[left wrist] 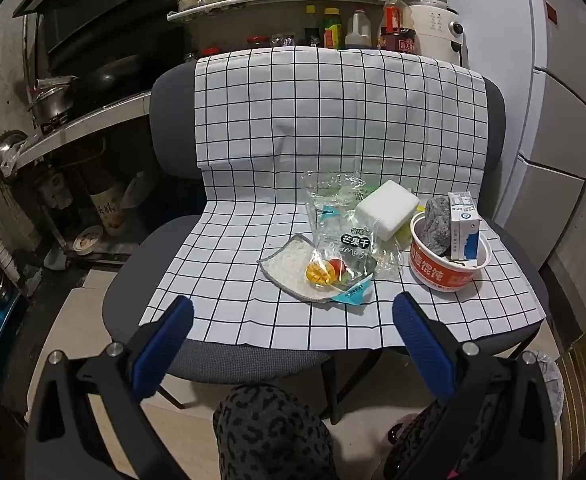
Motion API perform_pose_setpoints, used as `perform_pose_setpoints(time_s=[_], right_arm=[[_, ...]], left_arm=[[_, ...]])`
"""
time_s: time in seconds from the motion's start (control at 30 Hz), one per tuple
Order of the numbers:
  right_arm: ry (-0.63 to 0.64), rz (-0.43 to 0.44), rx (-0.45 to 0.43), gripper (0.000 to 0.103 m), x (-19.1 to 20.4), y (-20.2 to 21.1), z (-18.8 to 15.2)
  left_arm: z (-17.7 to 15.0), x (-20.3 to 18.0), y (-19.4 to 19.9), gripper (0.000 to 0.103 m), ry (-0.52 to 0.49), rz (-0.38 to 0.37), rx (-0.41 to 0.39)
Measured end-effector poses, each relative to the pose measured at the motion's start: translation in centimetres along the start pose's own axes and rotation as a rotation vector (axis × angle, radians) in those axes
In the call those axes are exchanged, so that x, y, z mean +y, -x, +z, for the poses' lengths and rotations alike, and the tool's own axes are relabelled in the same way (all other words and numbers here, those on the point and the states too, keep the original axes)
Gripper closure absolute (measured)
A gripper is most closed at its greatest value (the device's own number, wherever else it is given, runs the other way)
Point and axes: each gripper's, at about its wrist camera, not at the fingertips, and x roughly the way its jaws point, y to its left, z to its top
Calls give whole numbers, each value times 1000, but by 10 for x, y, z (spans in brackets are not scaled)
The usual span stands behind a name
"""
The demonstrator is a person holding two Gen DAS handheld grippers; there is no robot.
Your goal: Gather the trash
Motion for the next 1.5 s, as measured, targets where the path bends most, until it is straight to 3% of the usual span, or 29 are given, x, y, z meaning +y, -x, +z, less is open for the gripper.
perform_pose_setpoints(time_s=[1.5], right_arm=[[-41,20,-13,6,-4,-5,-2]], left_arm=[[-9,1,1,6,3,-1,5]])
